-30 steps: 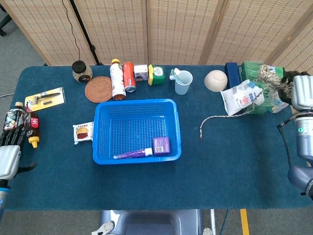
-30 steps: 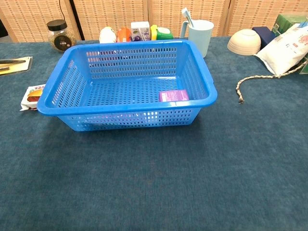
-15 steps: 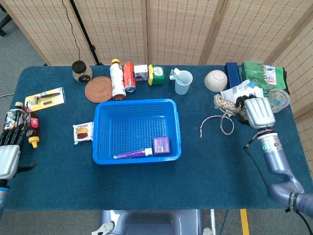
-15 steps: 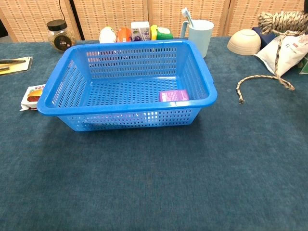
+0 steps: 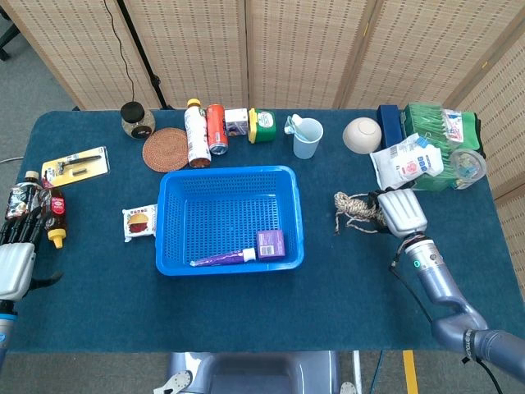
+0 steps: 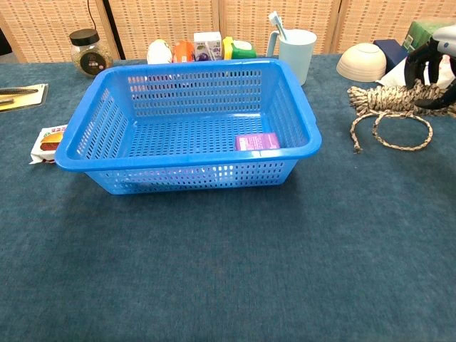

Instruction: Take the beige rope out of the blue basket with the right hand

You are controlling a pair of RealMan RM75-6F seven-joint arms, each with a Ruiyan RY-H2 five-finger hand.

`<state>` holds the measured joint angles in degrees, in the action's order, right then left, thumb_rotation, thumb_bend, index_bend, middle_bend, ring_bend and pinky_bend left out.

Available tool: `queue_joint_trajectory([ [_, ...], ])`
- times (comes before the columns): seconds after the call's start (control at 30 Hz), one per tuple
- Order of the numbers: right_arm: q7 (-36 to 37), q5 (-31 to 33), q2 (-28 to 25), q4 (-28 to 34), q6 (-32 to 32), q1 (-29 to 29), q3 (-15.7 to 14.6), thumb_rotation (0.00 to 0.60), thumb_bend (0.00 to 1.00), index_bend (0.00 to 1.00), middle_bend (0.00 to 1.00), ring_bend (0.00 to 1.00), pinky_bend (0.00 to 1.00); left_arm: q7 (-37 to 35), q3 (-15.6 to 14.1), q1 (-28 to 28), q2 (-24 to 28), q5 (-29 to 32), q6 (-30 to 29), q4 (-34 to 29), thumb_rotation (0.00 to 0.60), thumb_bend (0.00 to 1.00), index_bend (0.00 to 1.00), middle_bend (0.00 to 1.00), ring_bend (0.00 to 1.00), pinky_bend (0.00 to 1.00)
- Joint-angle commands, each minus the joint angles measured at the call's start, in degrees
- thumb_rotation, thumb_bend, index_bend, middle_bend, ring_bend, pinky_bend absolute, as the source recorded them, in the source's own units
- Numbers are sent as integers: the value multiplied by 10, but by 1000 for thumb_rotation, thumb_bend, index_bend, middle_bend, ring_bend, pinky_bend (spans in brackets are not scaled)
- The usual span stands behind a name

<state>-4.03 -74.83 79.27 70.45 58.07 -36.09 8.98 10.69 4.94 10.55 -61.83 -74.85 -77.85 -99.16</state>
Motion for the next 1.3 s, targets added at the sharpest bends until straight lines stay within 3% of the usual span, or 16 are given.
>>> queue_joint_trajectory([
  [0.03, 20, -9, 2, -3, -15, -4, -7, 600, 721, 545, 562, 466, 616, -4, 0, -1, 1, 1, 0, 1, 600, 99, 0, 0, 0, 0],
  [0.07, 34, -11, -4, 1, -29, -5, -11, 600, 667, 511, 533, 444, 587, -5, 1, -1, 1, 2, 0, 1, 600, 99, 0, 0, 0, 0],
  [0.17, 42, -14, -14, 5, -48, -7, -19, 600, 201, 269, 302, 251, 364, -7, 1, 0, 2, 3, 2, 2, 600, 99, 0, 0, 0, 0],
  [0.2, 38, -13, -18, 7, -54, -8, -21, 600, 76, 163, 190, 147, 267, -6, 1, 0, 2, 3, 2, 2, 600, 99, 0, 0, 0, 0],
  [0.23, 33, -11, -20, 10, -56, -8, -22, 600, 17, 76, 91, 61, 182, -6, 1, 0, 2, 2, 3, 2, 600, 100, 0, 0, 0, 0],
  [0.3, 25, -4, -28, 23, -58, -6, -21, 600, 0, 9, 13, 2, 79, -5, 0, 1, 2, 1, 4, 1, 600, 99, 0, 0, 0, 0],
  [0.37, 17, 3, -37, 36, -61, -4, -21, 600, 0, 0, 0, 0, 10, -4, 0, 0, 2, 1, 3, 1, 600, 99, 0, 0, 0, 0],
  [0.53, -2, 10, -70, 83, -37, 11, -18, 600, 0, 0, 0, 0, 0, -4, -1, 0, 2, 0, 3, 0, 600, 98, 0, 0, 0, 0],
  [0.7, 11, -36, -116, 145, 70, 73, -34, 600, 0, 0, 0, 0, 0, -4, -5, -1, 1, -9, 1, 0, 600, 99, 0, 0, 0, 0],
  [0.9, 9, -97, -102, 110, 161, 136, -77, 600, 0, 0, 0, 0, 0, -6, -15, -9, -1, -22, -9, 3, 600, 99, 0, 0, 0, 0],
  [1.3, 51, -140, -49, 44, 262, 199, -88, 600, 0, 0, 0, 0, 0, -26, -30, -29, -7, -67, -42, 20, 600, 100, 0, 0, 0, 0],
])
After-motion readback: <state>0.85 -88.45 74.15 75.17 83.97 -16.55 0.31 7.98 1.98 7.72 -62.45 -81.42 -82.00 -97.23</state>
